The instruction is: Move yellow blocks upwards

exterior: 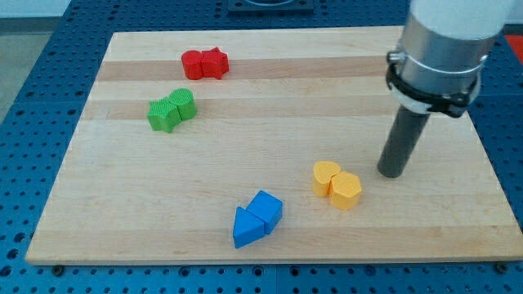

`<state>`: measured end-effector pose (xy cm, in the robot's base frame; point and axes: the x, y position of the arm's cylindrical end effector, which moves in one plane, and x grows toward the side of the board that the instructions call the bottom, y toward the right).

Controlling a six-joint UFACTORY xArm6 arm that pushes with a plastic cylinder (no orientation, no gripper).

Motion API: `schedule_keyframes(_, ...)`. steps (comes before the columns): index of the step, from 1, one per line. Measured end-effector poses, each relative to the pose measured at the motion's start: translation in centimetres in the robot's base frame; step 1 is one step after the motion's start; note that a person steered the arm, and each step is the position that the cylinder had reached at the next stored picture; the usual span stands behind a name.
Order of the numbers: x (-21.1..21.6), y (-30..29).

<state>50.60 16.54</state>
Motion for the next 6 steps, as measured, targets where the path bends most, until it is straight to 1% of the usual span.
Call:
schedule_keyframes(1, -0.1, 1.2)
schedule_keyframes(2, 1.0, 0.7)
schedule_keyframes(4, 5.4, -2.8)
schedule_keyframes(5, 6.8, -4.1)
schedule_keyframes(6, 6.7, -6.1)
